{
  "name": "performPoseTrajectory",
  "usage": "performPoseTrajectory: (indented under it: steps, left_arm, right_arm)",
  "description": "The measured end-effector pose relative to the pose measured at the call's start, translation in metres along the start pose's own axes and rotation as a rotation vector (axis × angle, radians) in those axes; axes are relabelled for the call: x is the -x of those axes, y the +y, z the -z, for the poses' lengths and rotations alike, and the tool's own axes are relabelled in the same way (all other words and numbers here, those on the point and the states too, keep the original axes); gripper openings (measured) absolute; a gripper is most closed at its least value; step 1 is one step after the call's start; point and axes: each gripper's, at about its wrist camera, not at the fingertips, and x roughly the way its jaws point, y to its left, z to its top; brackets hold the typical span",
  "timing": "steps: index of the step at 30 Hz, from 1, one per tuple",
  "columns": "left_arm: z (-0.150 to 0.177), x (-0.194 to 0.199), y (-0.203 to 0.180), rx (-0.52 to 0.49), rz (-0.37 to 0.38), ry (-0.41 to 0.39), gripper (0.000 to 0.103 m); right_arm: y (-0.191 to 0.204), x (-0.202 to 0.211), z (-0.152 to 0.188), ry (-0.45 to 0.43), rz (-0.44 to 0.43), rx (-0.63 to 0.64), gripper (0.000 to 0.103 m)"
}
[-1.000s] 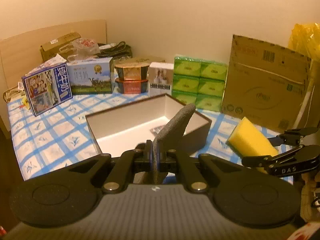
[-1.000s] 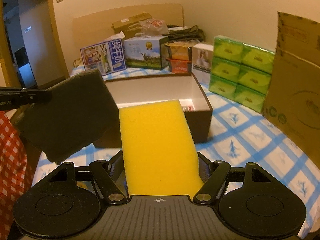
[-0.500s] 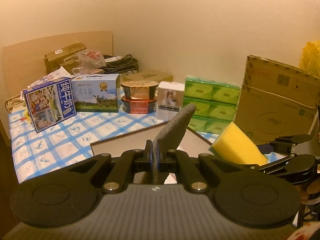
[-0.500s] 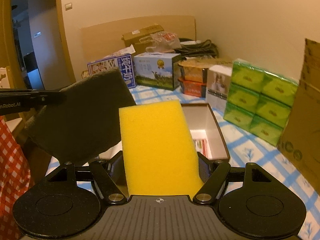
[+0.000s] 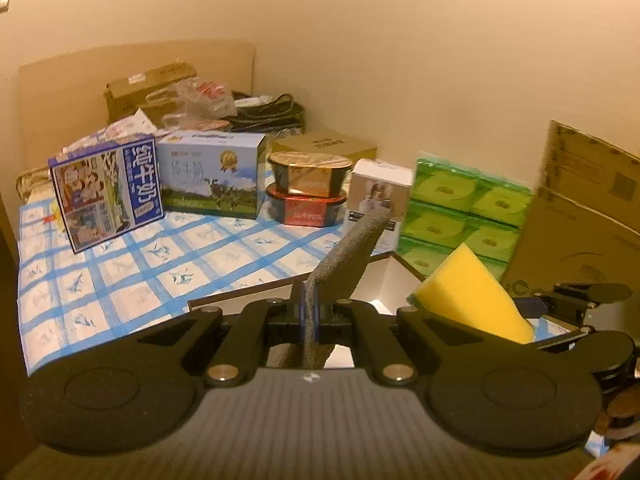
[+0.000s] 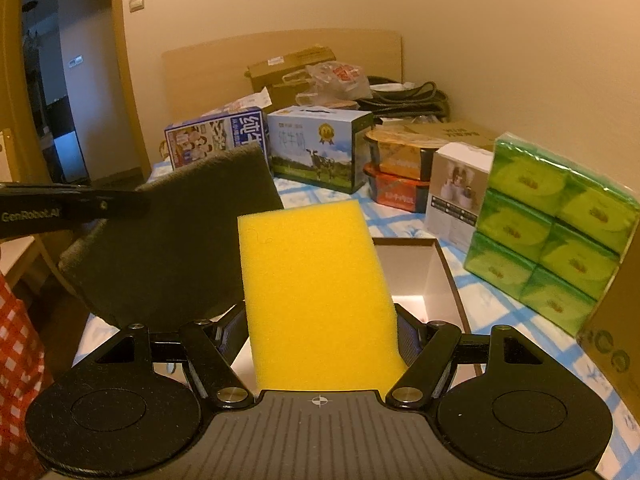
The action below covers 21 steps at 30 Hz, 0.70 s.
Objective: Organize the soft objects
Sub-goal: 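Carry the sponge and grey cloth over the brown box with both tools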
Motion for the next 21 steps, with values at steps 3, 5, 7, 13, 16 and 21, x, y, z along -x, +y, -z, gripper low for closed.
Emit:
performPoseTrajectory:
  steps: [3, 5, 7, 13, 16, 21]
  left_arm:
    - [0.000, -0.020, 0.006, 0.023, -0.016, 0.018, 0.003]
    - [0.001, -0.033, 0.011, 0.046, -0.021, 0.037, 0.004]
    - [0.004, -0.052, 0.018, 0.084, -0.005, 0.083, 0.005]
    - [0.023, -0.084, 0.021, 0.053, -0.047, 0.163, 0.012]
    - [0.032, -0.089, 0.025, 0.061, -0.043, 0.184, 0.015]
    - [0.042, -0.091, 0.029, 0.069, -0.035, 0.210, 0.020]
  right_arm:
    - [-0.004, -0.017, -0.004, 0.007, 0.000, 0.002, 0.072]
    - [-0.007, -0.027, -0.005, 0.016, 0.000, -0.002, 0.072]
    - [-0.011, -0.035, -0.003, 0.025, -0.002, -0.009, 0.072]
    - [-0.020, -0.055, 0.006, 0.065, 0.003, -0.034, 0.072]
    - [-0.023, -0.063, 0.011, 0.082, 0.001, -0.043, 0.072]
    - [-0.022, -0.074, 0.014, 0.100, 0.001, -0.045, 0.073]
